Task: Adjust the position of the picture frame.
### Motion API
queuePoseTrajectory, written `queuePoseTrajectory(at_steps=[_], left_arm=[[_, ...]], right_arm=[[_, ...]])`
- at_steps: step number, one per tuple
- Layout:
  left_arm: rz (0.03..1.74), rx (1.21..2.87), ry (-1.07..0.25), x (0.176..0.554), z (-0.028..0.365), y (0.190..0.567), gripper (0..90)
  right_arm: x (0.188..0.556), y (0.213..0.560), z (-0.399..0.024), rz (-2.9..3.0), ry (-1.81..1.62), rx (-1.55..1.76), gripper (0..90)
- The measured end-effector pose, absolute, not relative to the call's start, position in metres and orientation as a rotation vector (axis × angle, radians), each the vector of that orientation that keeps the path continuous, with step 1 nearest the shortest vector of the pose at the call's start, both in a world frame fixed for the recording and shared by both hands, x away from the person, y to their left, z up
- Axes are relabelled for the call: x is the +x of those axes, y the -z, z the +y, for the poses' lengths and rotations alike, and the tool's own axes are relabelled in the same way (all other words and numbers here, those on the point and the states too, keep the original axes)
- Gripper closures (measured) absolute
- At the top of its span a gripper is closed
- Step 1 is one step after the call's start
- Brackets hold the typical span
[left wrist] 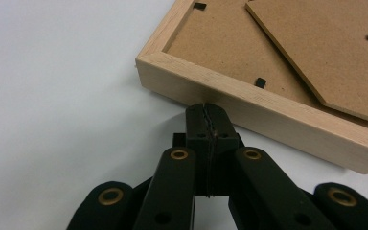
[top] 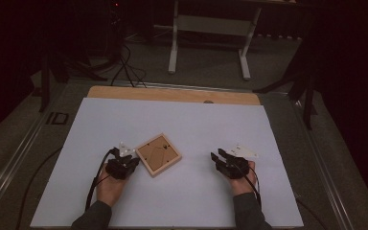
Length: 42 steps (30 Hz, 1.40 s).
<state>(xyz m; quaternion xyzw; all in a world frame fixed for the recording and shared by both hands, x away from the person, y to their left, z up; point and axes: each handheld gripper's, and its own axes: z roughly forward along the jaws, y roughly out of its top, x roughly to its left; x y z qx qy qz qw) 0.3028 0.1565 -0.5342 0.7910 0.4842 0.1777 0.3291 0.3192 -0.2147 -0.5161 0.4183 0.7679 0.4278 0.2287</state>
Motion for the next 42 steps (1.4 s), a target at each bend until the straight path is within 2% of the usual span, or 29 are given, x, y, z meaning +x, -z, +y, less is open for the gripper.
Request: queuePoseTrajectory(at_steps=[3, 7, 15, 32, 42], left_arm=[[1.254, 2.072, -0.465, 0.307, 0.151, 0.534, 89.5], [1.24, 2.079, -0.463, 0.309, 0.147, 0.534, 89.6], [1.224, 2.089, -0.47, 0.311, 0.142, 0.534, 89.5], [1.159, 2.114, -0.509, 0.313, 0.118, 0.536, 89.5], [1.141, 2.11, -0.492, 0.315, 0.109, 0.537, 89.7]], right_arm=[[0.324, 0.515, -0.21, 2.113, -1.191, 1.156, 67.4], [0.33, 0.516, -0.199, 2.142, -1.193, 1.138, 80.9], [0.339, 0.52, -0.167, 2.215, -1.19, 1.081, 87.8], [0.351, 0.532, -0.149, 2.297, -1.123, 1.096, 89.4], [0.338, 0.527, -0.152, 2.312, -1.106, 1.086, 89.6]])
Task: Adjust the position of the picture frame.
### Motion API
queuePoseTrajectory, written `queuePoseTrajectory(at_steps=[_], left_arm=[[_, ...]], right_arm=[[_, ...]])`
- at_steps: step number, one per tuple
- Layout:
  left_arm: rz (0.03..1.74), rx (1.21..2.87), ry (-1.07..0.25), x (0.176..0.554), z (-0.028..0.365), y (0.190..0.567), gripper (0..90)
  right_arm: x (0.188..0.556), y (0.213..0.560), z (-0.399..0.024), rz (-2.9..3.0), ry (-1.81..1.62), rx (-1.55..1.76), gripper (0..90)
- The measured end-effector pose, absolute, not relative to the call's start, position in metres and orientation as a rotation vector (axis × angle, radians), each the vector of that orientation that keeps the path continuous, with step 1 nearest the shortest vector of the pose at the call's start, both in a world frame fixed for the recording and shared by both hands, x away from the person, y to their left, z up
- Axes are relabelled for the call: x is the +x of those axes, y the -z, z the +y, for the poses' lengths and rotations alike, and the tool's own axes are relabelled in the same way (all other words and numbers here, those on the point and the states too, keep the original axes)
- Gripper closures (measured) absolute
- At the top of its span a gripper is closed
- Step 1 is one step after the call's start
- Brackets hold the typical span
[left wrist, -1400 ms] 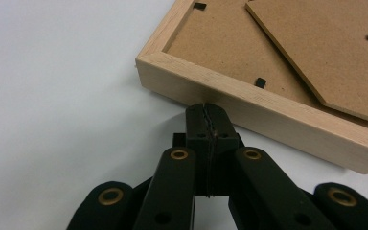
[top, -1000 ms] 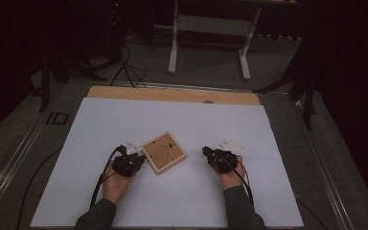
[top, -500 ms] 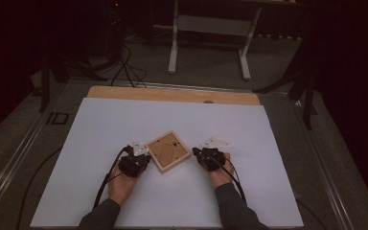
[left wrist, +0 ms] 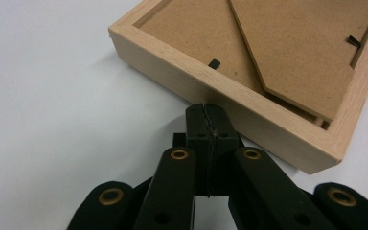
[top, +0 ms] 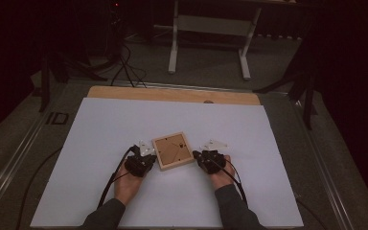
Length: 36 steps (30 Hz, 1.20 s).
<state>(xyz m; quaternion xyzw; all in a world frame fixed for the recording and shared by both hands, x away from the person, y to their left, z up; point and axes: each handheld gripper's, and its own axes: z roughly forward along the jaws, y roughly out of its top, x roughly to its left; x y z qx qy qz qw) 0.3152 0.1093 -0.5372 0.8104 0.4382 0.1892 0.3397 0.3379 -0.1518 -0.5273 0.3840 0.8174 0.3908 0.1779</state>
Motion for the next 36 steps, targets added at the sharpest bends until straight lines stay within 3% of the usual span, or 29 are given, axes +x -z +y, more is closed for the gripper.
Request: queuePoseTrajectory(at_steps=[36], left_arm=[[1.152, 2.068, -0.405, 0.307, 0.127, 0.539, 89.4]], right_arm=[[0.319, 0.527, -0.144, 2.385, -1.13, 1.015, 89.7]])
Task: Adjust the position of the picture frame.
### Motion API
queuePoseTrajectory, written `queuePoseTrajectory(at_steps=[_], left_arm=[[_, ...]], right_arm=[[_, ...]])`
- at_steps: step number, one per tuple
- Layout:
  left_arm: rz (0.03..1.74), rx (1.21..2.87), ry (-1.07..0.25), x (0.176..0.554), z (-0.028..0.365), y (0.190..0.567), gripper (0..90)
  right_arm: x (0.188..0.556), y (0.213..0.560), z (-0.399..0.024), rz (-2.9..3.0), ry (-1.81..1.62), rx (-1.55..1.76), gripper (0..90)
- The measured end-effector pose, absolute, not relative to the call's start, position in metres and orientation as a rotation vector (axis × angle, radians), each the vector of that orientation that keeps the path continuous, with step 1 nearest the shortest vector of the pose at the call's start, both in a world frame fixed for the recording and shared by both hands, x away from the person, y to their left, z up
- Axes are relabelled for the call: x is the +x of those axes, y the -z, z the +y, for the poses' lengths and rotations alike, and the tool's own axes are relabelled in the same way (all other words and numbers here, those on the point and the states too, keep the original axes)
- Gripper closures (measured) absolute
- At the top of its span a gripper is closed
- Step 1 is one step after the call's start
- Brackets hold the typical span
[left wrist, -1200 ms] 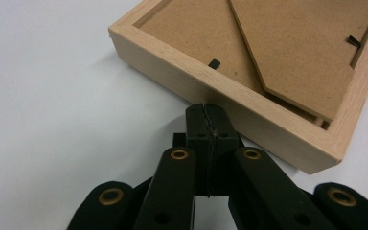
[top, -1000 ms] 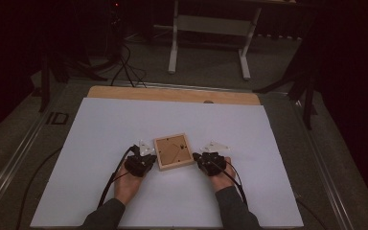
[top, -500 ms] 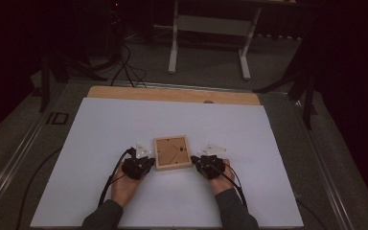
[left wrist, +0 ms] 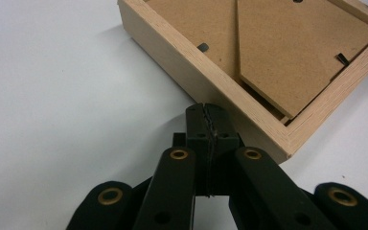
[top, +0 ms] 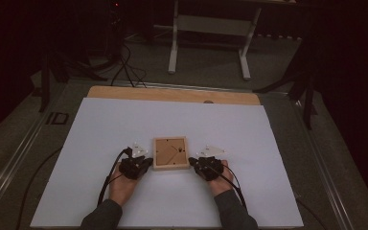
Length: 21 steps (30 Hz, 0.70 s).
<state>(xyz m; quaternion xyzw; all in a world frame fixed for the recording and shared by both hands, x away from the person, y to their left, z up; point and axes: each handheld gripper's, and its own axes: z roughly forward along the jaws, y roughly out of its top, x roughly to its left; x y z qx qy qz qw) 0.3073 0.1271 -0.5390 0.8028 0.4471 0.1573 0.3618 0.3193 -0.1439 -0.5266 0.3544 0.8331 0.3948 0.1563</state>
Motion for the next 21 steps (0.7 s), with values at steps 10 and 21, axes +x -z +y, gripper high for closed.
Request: queuePoseTrajectory(at_steps=[10, 21], left_arm=[[1.164, 2.043, -0.4, 0.3096, 0.1278, 0.5403, 89.5], [1.178, 2.029, -0.386, 0.3107, 0.1287, 0.5405, 89.5]], right_arm=[[0.3177, 0.526, -0.1435, 2.395, -1.123, 1.008, 89.7], [0.3164, 0.5257, -0.1434, 2.4, -1.117, 1.0, 89.7]])
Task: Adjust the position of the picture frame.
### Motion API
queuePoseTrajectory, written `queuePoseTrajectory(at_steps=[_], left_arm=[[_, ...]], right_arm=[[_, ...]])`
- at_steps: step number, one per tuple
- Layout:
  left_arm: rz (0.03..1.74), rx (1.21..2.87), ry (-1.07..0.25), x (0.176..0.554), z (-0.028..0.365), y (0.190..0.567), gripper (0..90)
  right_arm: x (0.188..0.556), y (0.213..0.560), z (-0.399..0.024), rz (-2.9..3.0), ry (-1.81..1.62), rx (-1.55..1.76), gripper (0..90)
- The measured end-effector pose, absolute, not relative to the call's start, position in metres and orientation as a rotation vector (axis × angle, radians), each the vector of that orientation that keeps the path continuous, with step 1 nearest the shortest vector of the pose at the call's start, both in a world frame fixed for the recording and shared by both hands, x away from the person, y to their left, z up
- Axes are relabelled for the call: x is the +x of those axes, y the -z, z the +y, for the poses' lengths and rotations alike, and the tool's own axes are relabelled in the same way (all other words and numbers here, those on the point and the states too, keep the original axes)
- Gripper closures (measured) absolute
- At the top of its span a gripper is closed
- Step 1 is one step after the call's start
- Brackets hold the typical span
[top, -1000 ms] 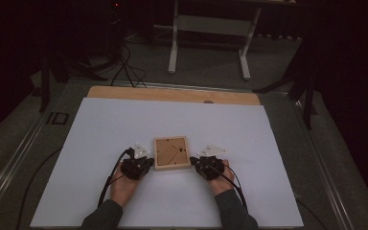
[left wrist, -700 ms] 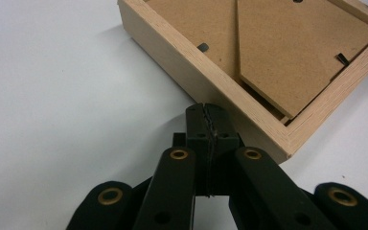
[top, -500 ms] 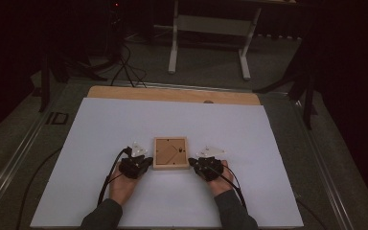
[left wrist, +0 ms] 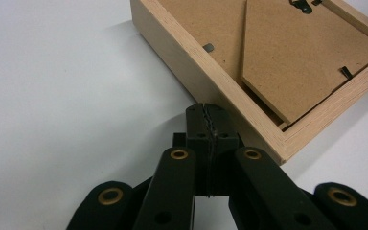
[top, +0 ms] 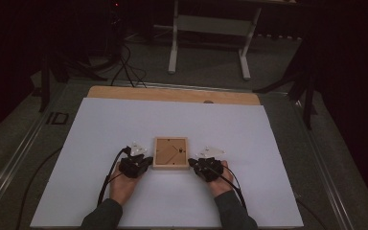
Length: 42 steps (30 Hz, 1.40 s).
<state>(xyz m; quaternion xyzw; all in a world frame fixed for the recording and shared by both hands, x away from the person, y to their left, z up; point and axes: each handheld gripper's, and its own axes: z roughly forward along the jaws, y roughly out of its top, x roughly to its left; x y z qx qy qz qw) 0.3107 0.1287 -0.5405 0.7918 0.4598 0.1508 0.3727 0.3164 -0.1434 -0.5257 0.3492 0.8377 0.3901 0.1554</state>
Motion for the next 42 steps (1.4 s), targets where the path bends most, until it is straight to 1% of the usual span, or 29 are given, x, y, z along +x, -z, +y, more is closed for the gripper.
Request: queuePoseTrajectory(at_steps=[37, 42], left_arm=[[1.196, 2.013, -0.373, 0.3107, 0.1246, 0.5404, 89.4], [1.188, 2.014, -0.413, 0.3102, 0.1251, 0.5399, 84.3]], right_arm=[[0.3164, 0.5265, -0.1466, 2.375, -1.124, 1.031, 89.6], [0.3152, 0.5251, -0.1448, 2.349, -1.127, 1.021, 89.4]])
